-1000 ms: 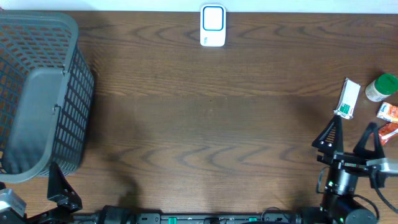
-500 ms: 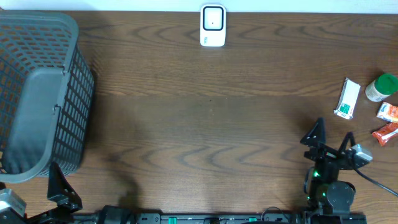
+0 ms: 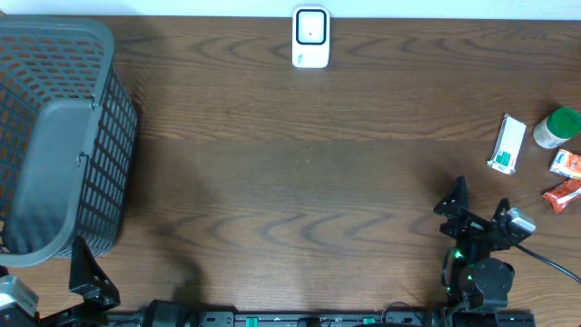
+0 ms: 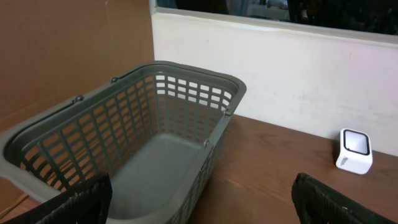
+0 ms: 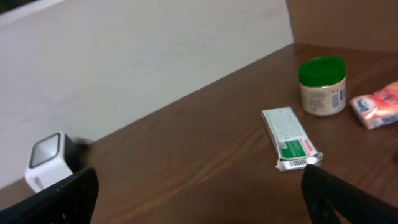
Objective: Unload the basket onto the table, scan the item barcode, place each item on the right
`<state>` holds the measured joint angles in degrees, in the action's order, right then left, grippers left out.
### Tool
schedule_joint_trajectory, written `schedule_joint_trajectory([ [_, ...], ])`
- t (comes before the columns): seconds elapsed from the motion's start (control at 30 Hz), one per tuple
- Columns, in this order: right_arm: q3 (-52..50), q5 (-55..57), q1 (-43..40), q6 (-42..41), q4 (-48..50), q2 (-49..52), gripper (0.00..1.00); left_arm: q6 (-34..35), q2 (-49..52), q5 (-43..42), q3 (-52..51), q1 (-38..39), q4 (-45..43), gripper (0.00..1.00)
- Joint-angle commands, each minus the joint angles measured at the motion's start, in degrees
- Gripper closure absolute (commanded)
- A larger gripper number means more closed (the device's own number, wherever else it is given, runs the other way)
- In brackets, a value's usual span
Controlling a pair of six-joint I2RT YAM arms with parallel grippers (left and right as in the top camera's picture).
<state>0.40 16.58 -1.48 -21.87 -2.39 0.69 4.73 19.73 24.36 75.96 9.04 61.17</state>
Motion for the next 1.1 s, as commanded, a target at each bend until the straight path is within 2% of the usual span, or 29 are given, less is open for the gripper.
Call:
schedule_joint_trajectory([
  [0.0,-0.1,0.7,-0.4,8.7,-0.4,-0.4,0.01,0.5,0.0,0.3,0.0,-0.2,-0.1,0.08],
  [0.87,-0.1,0.7,-0.4,9.3,-0.3,-0.4,0.01,0.5,0.0,0.4,0.0,-0.2,0.0,0.07],
  [1.0,-0.1,0.7,-0.4,9.3,-0.3,-0.4,0.01,0.4,0.0,0.0,0.0,-0.2,3.6,0.08],
  [1.07,-0.1,0.7,-0.4,9.3,-0.3,-0.4,0.01,2.9,0.0,-4.0,-1.3,-0.3,6.1,0.07],
])
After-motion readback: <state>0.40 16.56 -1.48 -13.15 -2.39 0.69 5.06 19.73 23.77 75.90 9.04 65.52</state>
